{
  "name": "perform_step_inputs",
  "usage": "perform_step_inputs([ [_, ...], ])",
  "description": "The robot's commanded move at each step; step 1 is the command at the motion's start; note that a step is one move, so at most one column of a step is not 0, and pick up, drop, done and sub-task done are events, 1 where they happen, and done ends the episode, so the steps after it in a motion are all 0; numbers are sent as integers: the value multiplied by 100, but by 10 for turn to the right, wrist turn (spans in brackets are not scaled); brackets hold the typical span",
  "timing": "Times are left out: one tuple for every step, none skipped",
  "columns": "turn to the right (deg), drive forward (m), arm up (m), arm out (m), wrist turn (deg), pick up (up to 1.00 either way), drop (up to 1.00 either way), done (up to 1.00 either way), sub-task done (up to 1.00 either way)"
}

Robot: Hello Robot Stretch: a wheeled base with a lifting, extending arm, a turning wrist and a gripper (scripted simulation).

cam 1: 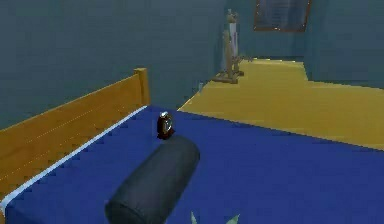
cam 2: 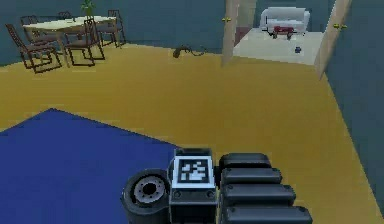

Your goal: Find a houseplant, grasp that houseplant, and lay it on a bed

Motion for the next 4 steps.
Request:
perform_step_inputs([
  [450, 0, 0, 0, 0, 0, 0, 0, 0],
  [-330, 0, 0, 0, 0, 0, 0, 0, 0],
  [-450, 0, 0, 0, 0, 0, 0, 0, 0],
  [-90, 0, 0, 0, 0, 0, 0, 0, 0],
])
